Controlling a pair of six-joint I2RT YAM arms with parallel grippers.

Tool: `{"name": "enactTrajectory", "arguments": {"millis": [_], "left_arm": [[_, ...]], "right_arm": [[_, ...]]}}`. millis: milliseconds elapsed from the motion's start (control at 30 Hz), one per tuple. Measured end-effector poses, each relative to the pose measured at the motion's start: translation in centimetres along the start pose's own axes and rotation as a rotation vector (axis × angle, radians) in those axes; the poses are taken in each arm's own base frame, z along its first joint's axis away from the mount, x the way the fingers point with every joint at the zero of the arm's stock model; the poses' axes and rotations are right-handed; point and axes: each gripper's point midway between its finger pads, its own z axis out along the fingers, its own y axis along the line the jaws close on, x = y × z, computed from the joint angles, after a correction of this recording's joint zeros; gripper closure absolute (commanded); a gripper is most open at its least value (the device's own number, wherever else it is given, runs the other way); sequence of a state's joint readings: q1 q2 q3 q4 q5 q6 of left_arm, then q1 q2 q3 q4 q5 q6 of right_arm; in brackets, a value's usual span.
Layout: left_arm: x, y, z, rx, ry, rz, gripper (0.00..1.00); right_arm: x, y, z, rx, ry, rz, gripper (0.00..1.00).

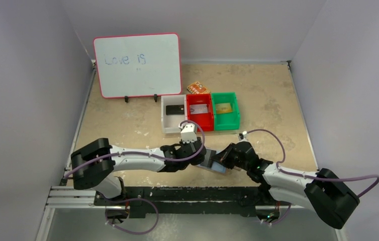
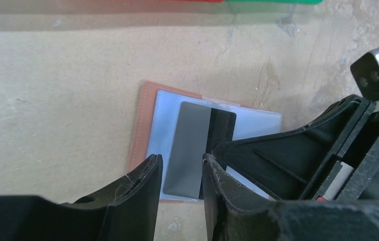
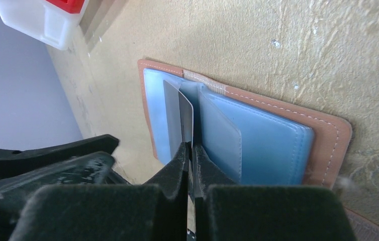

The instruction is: Take the credit cards out of the card holder

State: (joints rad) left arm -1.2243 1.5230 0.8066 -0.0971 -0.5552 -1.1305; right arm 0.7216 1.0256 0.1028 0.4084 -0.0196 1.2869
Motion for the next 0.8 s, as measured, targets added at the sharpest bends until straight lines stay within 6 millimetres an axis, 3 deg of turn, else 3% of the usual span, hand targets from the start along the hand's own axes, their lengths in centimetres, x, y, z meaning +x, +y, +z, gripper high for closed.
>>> {"name": "enactTrajectory", "arguments": {"millis": [233,533,800], "left_arm": [[3.2,1.0,1.6,-0.038,0.087,-0.003,0.65],[3.5,1.9,2.0,-0.081,0.080,-0.044,0.67],[3.8,2.7,2.1,-0.071,0.043,-0.110,0.80]], "right_arm": [[0.0,0.0,0.0,0.000,0.000,0.000,1.00],[-0.2,0.6,-0.5,-0.021,-0.009,0.000,1.00],[-0.6,0.0,-0.8,0.001,-0.034,0.003,1.00]]}}
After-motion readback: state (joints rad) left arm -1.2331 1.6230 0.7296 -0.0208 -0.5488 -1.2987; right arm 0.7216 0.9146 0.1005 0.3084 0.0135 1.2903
